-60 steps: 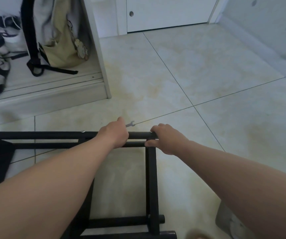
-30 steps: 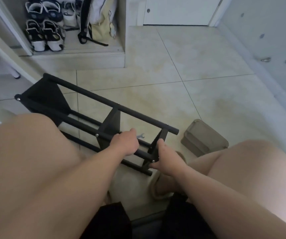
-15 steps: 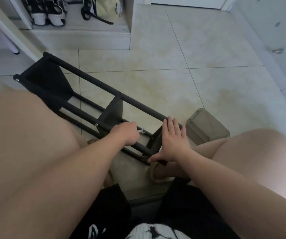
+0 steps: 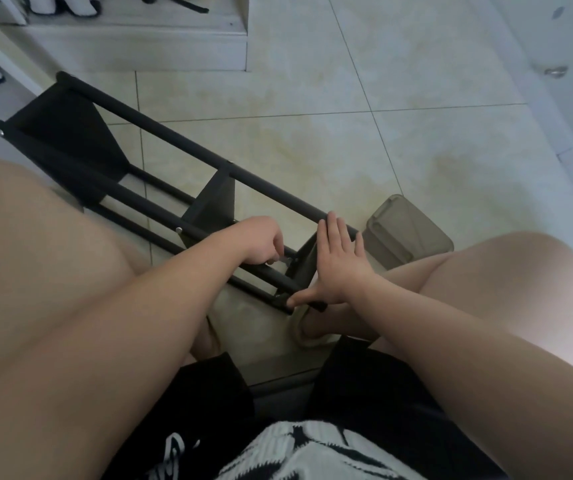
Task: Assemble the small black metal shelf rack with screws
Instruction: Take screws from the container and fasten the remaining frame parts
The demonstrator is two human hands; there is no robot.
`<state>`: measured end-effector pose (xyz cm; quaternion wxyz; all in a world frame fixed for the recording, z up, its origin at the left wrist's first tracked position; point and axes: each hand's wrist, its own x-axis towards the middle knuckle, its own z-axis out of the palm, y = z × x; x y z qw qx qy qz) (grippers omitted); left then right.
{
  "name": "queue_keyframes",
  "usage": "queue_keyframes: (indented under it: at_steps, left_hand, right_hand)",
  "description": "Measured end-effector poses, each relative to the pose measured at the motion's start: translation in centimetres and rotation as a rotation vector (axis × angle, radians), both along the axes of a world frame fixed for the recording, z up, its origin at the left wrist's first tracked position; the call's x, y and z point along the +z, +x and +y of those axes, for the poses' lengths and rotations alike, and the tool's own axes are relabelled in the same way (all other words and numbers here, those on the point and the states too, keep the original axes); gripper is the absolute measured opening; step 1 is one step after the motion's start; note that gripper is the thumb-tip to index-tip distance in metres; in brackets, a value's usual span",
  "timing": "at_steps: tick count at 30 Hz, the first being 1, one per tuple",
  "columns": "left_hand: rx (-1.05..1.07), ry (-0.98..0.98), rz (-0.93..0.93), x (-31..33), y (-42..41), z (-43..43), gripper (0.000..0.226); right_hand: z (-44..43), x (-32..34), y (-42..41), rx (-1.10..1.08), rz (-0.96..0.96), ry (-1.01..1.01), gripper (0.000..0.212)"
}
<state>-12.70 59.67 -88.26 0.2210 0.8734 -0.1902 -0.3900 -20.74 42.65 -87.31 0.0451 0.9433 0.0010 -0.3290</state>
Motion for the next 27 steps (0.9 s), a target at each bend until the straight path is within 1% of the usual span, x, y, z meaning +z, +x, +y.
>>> queue_keyframes:
  at_steps: [4, 7, 9, 11, 13, 17, 19, 20, 23, 25, 27]
  left_hand:
    - [-0.036, -0.002, -0.009, -0.3, -0.1, -0.7, 0.018]
    - [-0.022, -0.015, 0.044, -0.5, 0.0, -1.1, 0.017]
    - [0.024, -0.049, 0.122, -0.7, 0.0, -1.5, 0.016]
    - [0.112, -0.092, 0.198, -1.0, -0.3, -1.9, 0.015]
    - [0.199, -0.132, 0.234, -1.4, -0.6, -2.3, 0.014]
    - [0.279, -0.166, 0.189, -2.1, -1.1, -2.8, 0.010]
    - [0.322, -0.177, 0.169, -2.3, -1.3, -3.0, 0.016]
    - [0.335, -0.180, 0.167, -2.3, -1.4, -3.1, 0.015]
    - [0.308, -0.176, 0.194, -2.0, -1.6, -3.3, 0.007]
    - [0.276, -0.165, 0.210, -1.8, -1.7, -3.3, 0.008]
    - [0.261, -0.154, 0.212, -1.6, -1.6, -3.3, 0.014]
  right_hand:
    - [0.1, 0.0, -0.1, -0.007, -0.003, 0.009, 0.165]
    - [0.1, 0.0, -0.1, -0.016, -0.004, 0.018, 0.166]
    - [0.1, -0.1, -0.1, -0.018, -0.006, 0.023, 0.166]
    - [0.0, -0.1, -0.1, -0.018, -0.007, 0.028, 0.166]
    - [0.0, -0.2, -0.1, -0.020, -0.011, 0.028, 0.166]
    - [0.1, -0.3, -0.1, -0.023, -0.017, 0.032, 0.167]
    - [0.0, -0.3, -0.1, -0.026, -0.019, 0.035, 0.167]
    - [0.0, -0.3, -0.1, -0.025, -0.021, 0.035, 0.167]
    - [0.1, -0.2, -0.2, -0.021, -0.024, 0.033, 0.166]
    - [0.1, -0.1, -0.3, -0.020, -0.027, 0.035, 0.166]
    - [0.1, -0.1, -0.3, -0.021, -0.029, 0.041, 0.166]
